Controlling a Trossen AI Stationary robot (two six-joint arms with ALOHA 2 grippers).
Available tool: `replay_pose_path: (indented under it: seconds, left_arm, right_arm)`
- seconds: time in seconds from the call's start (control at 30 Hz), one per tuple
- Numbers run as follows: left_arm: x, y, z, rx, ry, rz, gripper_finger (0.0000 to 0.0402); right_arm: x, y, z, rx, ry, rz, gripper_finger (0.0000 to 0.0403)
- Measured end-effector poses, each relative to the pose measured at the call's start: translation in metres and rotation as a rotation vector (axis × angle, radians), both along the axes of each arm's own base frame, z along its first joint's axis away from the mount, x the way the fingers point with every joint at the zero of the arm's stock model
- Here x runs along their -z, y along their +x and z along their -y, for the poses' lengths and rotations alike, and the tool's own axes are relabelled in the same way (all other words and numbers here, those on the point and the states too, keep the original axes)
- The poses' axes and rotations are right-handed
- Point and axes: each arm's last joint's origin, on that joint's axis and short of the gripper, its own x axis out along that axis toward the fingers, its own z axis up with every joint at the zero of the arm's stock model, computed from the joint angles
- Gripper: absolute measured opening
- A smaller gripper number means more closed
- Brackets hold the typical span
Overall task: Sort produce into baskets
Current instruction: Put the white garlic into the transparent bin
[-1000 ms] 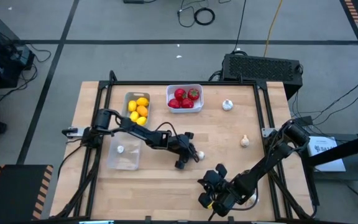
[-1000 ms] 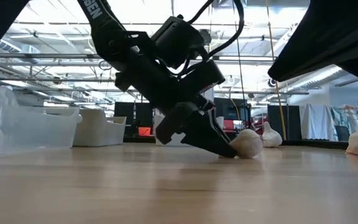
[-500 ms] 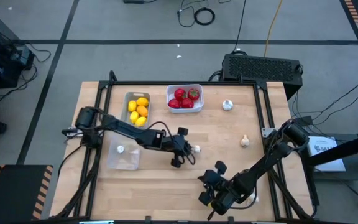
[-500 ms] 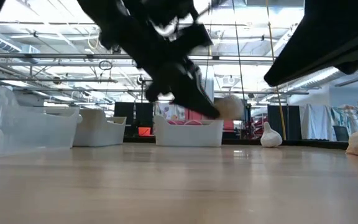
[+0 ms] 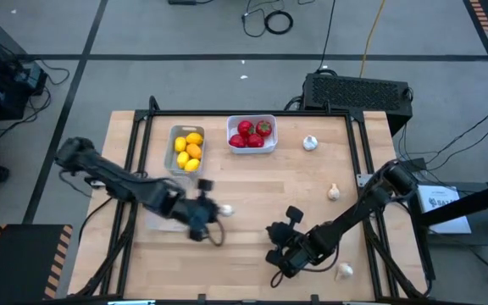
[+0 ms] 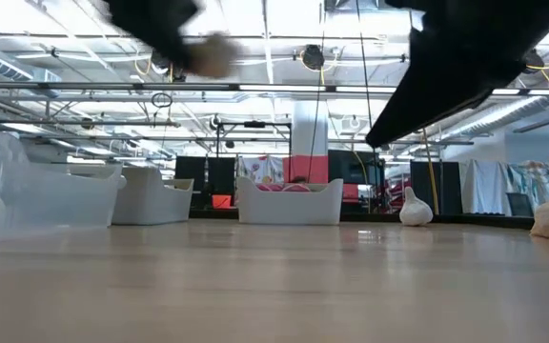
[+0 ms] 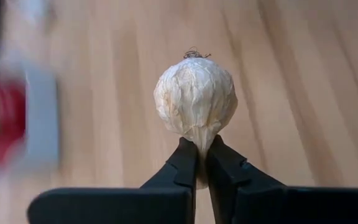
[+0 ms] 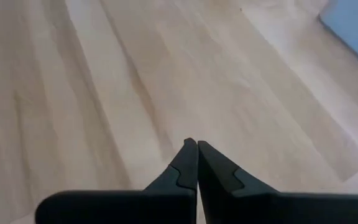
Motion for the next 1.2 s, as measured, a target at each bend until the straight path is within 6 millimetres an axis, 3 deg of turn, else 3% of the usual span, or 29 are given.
replay_pose_path:
  seconds: [0.27, 0.47, 0.63, 0.8, 1.0, 1.2]
  left_arm:
    - [-0.015, -0.087, 0.003, -0.406, -0.115, -0.278, 0.0022]
    - [-0.016, -0.121, 0.013, -0.576, -0.121, -0.371, 0.0022]
    - [-0.004, -0.127, 0.017, -0.579, -0.062, -0.313, 0.0027]
    - [0.013, -0.127, 0.01, -0.612, -0.031, -0.343, 0.0073]
    - [0.023, -0.125, 0.001, -0.596, 0.012, -0.387, 0.0143]
    - [0.029, -0.106, -0.004, -0.527, -0.001, -0.28, 0.0174]
  right_arm:
    - [0.0, 0.012, 0.02, -0.007, -0.064, -0.04, 0.0]
    - [-0.001, 0.024, 0.04, 0.008, -0.101, -0.06, 0.0]
    - [-0.001, 0.032, 0.055, 0.043, -0.108, -0.066, 0.0]
    - [0.0, 0.035, 0.063, 0.044, -0.063, -0.086, 0.0]
    - [0.001, 0.034, 0.059, 0.05, 0.04, -0.09, 0.0]
    - [0.002, 0.028, 0.048, 0.069, 0.079, -0.082, 0.0]
